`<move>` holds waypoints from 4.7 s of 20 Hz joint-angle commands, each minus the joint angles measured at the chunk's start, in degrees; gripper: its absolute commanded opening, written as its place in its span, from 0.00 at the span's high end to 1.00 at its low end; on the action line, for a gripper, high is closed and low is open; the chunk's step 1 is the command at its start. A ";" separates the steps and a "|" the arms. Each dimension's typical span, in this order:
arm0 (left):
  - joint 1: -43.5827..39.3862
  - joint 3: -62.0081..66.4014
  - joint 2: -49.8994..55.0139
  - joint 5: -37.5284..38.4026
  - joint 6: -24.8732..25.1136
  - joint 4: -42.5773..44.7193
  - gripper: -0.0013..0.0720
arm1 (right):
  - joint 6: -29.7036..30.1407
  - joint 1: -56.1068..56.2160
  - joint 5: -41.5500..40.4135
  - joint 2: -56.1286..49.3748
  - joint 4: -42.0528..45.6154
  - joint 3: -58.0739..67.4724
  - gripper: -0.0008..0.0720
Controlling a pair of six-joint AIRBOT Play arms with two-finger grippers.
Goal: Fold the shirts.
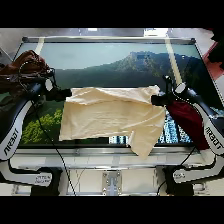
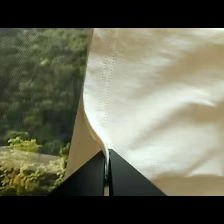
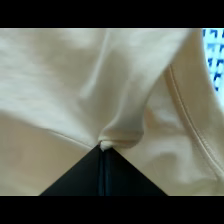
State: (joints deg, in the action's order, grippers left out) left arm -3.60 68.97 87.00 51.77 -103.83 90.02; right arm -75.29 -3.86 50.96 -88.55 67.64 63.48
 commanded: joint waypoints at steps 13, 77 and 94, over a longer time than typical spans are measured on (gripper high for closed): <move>0.00 2.93 -5.81 5.70 -4.17 6.99 0.95 | -6.14 -1.86 -1.99 7.85 7.41 6.16 0.55; 0.04 -51.04 -49.94 14.95 -47.32 -1.66 0.13 | 16.87 -12.87 14.10 29.68 -27.15 -35.04 0.96; 0.04 -55.12 -49.62 -1.86 -45.72 -8.33 0.78 | 17.70 -12.87 13.51 29.68 -32.85 -35.04 0.95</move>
State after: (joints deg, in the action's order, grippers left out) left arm -3.60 13.82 37.39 49.54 -148.11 81.06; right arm -57.98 -16.71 64.99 -58.89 36.34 28.42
